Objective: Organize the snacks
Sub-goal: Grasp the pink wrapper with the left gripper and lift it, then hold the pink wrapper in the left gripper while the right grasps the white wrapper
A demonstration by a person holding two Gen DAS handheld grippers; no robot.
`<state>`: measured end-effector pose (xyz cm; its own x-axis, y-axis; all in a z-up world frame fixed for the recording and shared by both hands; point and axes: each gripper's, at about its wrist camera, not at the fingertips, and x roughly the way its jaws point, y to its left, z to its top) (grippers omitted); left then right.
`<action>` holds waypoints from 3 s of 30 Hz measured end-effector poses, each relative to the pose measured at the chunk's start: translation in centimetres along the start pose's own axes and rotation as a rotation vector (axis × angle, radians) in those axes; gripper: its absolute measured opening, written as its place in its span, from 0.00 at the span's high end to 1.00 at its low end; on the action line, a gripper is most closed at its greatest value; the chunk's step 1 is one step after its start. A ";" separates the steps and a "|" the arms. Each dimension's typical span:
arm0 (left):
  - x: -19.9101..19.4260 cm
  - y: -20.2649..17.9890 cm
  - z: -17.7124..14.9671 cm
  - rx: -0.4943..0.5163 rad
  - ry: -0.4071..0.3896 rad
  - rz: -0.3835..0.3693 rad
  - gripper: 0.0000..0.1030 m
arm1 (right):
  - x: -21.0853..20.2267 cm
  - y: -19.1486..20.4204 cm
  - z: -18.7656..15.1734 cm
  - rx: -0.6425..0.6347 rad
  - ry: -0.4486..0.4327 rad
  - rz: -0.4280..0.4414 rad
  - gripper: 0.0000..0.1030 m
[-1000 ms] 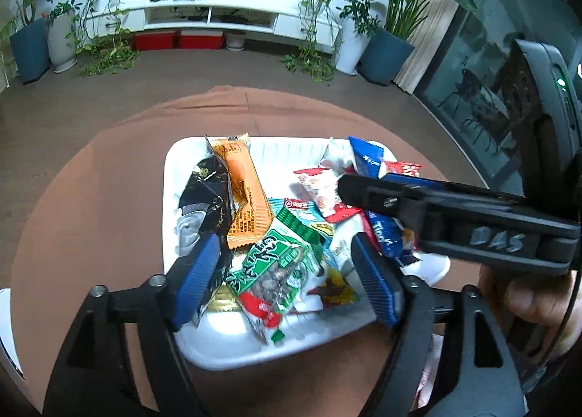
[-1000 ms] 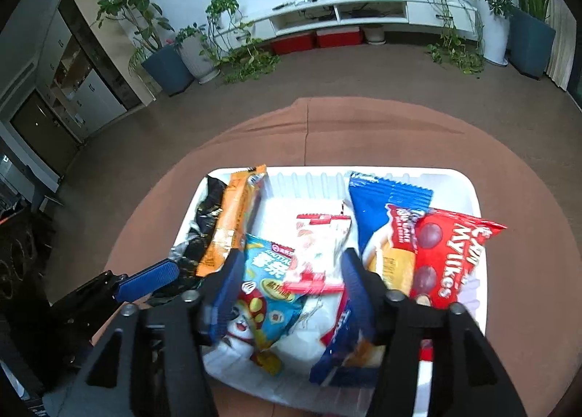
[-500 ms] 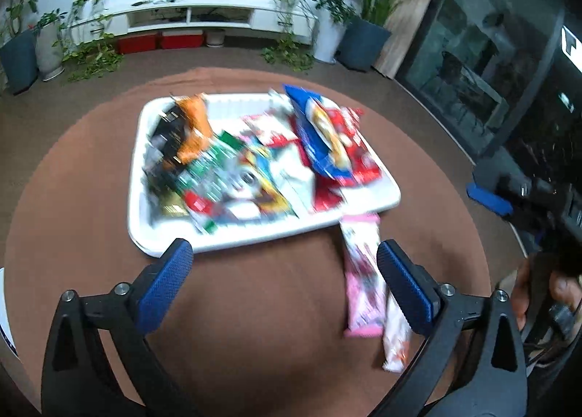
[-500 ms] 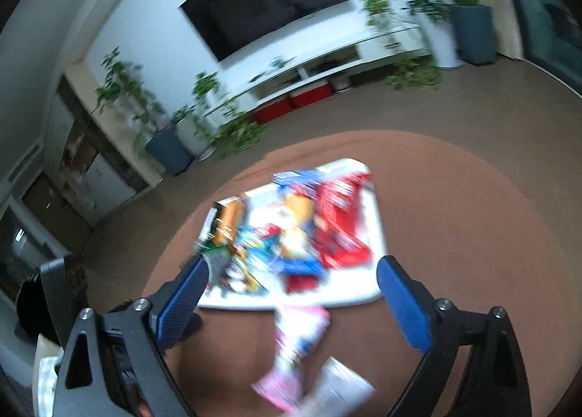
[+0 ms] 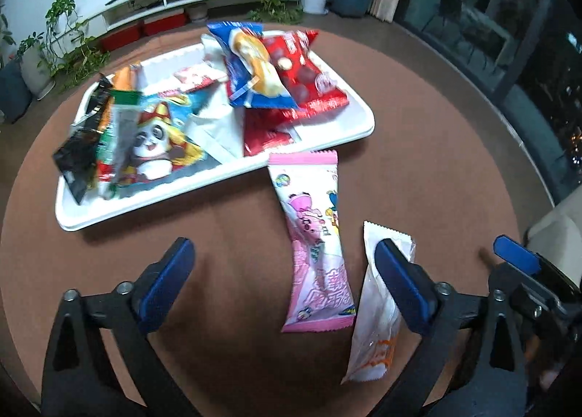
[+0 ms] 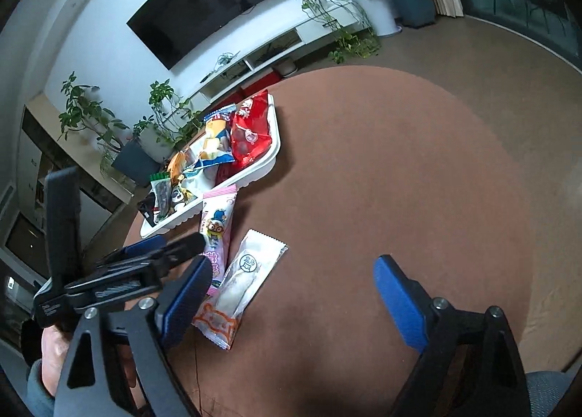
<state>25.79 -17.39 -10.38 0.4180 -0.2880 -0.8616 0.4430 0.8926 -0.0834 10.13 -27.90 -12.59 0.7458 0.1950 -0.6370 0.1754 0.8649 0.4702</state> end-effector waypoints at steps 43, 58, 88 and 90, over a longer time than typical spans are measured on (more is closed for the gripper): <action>-3.4 6.9 -8.7 -0.117 -0.042 -0.084 0.83 | 5.4 6.6 -2.3 -0.193 0.188 -0.054 0.19; -8.3 7.8 -13.1 -0.167 -0.079 -0.139 0.84 | 9.3 10.2 -1.8 -0.376 0.250 -0.243 0.22; -6.1 6.9 -13.7 -0.148 -0.021 -0.126 0.85 | 4.5 7.7 -2.4 -0.278 0.276 -0.022 0.80; -6.3 6.9 -13.7 -0.151 -0.024 -0.131 0.85 | 3.8 7.5 -2.2 -0.254 0.267 0.011 0.80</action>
<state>15.38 -4.70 -12.41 0.3842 -0.4112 -0.8266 0.3717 0.8884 -0.2692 12.86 -19.65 -12.84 0.5470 0.2895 -0.7855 -0.0218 0.9429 0.3323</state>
